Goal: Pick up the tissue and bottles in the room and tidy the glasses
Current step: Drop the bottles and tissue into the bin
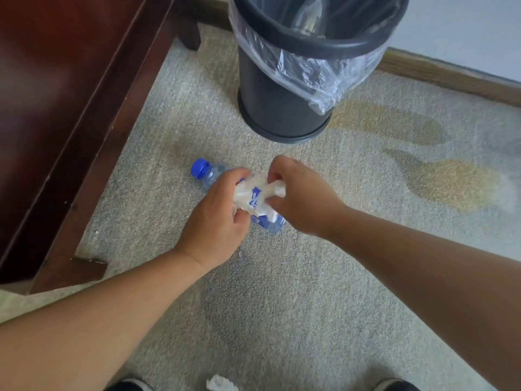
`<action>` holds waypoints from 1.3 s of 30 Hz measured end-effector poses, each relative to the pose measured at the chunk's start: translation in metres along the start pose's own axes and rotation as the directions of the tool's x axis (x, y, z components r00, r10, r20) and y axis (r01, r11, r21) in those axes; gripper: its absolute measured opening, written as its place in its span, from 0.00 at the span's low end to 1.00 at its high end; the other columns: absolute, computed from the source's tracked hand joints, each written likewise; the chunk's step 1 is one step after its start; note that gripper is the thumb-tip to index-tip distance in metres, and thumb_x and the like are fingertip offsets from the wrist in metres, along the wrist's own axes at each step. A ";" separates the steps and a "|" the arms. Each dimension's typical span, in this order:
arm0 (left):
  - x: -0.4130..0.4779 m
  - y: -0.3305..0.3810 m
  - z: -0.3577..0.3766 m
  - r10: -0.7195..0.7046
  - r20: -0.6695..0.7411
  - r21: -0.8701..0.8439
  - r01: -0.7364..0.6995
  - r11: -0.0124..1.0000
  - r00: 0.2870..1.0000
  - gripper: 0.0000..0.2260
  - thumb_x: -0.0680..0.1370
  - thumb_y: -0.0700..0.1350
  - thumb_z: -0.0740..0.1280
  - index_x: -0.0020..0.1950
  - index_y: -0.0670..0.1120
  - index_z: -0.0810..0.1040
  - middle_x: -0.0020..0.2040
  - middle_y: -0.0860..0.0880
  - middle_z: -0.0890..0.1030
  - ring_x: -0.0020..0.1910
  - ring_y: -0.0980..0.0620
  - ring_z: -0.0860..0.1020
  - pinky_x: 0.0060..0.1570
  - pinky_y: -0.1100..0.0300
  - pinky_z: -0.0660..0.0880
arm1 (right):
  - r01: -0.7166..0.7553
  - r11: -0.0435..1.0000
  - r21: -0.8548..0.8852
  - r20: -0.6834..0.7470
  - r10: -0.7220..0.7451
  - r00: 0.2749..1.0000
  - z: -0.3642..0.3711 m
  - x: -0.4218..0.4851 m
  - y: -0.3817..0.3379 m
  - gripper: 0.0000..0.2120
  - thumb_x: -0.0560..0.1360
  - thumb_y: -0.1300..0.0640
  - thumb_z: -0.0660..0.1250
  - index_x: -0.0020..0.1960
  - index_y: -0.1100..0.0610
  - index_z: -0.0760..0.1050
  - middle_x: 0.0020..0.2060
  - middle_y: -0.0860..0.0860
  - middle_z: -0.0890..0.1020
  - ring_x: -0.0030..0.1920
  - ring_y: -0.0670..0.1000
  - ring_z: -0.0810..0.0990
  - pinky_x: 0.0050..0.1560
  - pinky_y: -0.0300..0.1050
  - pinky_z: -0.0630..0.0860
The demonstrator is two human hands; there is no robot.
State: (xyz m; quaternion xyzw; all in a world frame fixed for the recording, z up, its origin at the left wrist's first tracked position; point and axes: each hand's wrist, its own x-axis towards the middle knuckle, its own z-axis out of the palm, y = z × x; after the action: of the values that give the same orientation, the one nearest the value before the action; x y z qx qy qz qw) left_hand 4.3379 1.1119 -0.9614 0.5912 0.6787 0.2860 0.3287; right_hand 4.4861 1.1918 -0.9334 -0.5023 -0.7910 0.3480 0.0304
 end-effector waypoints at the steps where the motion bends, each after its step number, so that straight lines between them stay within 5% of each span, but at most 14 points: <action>1: 0.000 0.002 -0.001 0.009 -0.002 -0.007 -0.009 1.000 1.000 0.24 0.74 0.36 0.65 0.68 0.50 0.66 0.62 0.52 0.73 0.52 0.54 0.75 0.46 0.64 0.70 | 0.000 0.999 0.035 -0.005 0.000 1.000 0.001 0.002 -0.008 0.10 0.72 0.58 0.69 0.45 0.50 0.67 0.43 0.48 0.72 0.37 0.47 0.73 0.33 0.39 0.67; 5: -0.003 0.002 -0.004 0.056 -0.004 -0.099 -0.056 0.994 0.998 0.28 0.72 0.39 0.69 0.70 0.48 0.64 0.61 0.52 0.65 0.56 0.58 0.73 0.54 0.68 0.72 | -0.101 0.948 0.300 0.026 0.098 0.995 0.007 0.003 -0.033 0.10 0.71 0.59 0.70 0.38 0.51 0.68 0.34 0.47 0.74 0.30 0.45 0.70 0.29 0.38 0.66; 8: -0.005 0.001 -0.008 0.065 -0.018 -0.129 -0.067 0.989 0.998 0.31 0.70 0.41 0.73 0.70 0.49 0.64 0.61 0.53 0.66 0.55 0.63 0.73 0.53 0.74 0.71 | -0.224 0.830 0.511 0.102 0.200 0.974 0.010 0.000 -0.047 0.06 0.69 0.61 0.71 0.42 0.56 0.74 0.35 0.52 0.79 0.33 0.50 0.77 0.32 0.43 0.72; 13: 0.000 -0.008 -0.019 -0.062 -0.070 -0.141 0.052 0.989 0.996 0.17 0.74 0.42 0.69 0.60 0.51 0.70 0.52 0.52 0.79 0.47 0.54 0.79 0.44 0.56 0.77 | -0.305 0.682 0.664 0.270 0.162 0.949 0.009 0.000 -0.052 0.05 0.72 0.63 0.69 0.43 0.54 0.77 0.42 0.55 0.82 0.44 0.55 0.82 0.49 0.55 0.81; 16: 0.004 -0.018 -0.028 -0.108 -0.144 -0.068 0.099 0.993 0.984 0.12 0.73 0.39 0.66 0.54 0.51 0.71 0.47 0.50 0.79 0.43 0.48 0.78 0.39 0.57 0.71 | -0.213 0.824 0.525 0.145 0.160 0.976 0.010 0.003 -0.045 0.08 0.74 0.58 0.66 0.52 0.53 0.77 0.48 0.50 0.82 0.41 0.50 0.80 0.45 0.48 0.78; 19: 0.003 -0.026 -0.036 -0.131 -0.169 0.001 0.133 0.991 0.977 0.08 0.73 0.38 0.65 0.50 0.48 0.73 0.43 0.49 0.78 0.41 0.47 0.76 0.39 0.55 0.70 | -0.170 0.977 0.128 -0.010 0.173 0.985 0.017 0.013 -0.031 0.19 0.73 0.51 0.67 0.62 0.50 0.71 0.58 0.51 0.76 0.50 0.50 0.78 0.49 0.46 0.75; 25: -0.005 -0.035 -0.042 -0.119 -0.145 0.057 0.128 0.990 0.982 0.07 0.73 0.40 0.66 0.48 0.50 0.73 0.39 0.52 0.76 0.37 0.52 0.74 0.32 0.60 0.66 | -0.180 0.954 -0.240 0.088 0.206 0.975 0.054 0.039 -0.023 0.44 0.65 0.38 0.73 0.73 0.50 0.57 0.66 0.56 0.67 0.66 0.59 0.68 0.62 0.58 0.68; 29: -0.009 -0.038 -0.044 -0.118 -0.140 0.072 0.129 0.989 0.983 0.07 0.73 0.39 0.66 0.47 0.49 0.73 0.39 0.52 0.76 0.37 0.53 0.74 0.33 0.60 0.67 | -0.228 0.926 -0.301 0.125 0.275 0.953 0.077 0.052 -0.018 0.48 0.64 0.40 0.76 0.74 0.50 0.53 0.66 0.57 0.68 0.66 0.60 0.69 0.64 0.61 0.67; 33: -0.012 -0.040 -0.045 -0.117 -0.138 0.091 0.130 0.987 0.984 0.08 0.72 0.39 0.67 0.44 0.50 0.70 0.37 0.53 0.74 0.35 0.58 0.72 0.31 0.65 0.64 | -0.270 0.914 -0.303 0.073 0.305 0.950 0.087 0.047 -0.003 0.39 0.67 0.46 0.75 0.70 0.53 0.59 0.59 0.55 0.73 0.61 0.59 0.74 0.62 0.59 0.70; 39: -0.005 -0.035 -0.053 -0.072 -0.227 0.009 0.076 0.997 0.971 0.11 0.71 0.55 0.69 0.38 0.52 0.69 0.30 0.54 0.72 0.30 0.57 0.70 0.31 0.58 0.67 | -0.192 0.973 0.128 0.004 0.193 0.981 0.055 0.018 -0.005 0.37 0.65 0.45 0.76 0.67 0.51 0.62 0.53 0.49 0.72 0.52 0.52 0.76 0.52 0.49 0.76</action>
State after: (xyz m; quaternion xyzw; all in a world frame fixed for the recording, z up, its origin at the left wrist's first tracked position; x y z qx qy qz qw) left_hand 4.2752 1.1019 -0.9550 0.5318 0.7358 0.3331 0.2545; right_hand 4.4511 1.1764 -0.9774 -0.5752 -0.7145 0.3970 0.0323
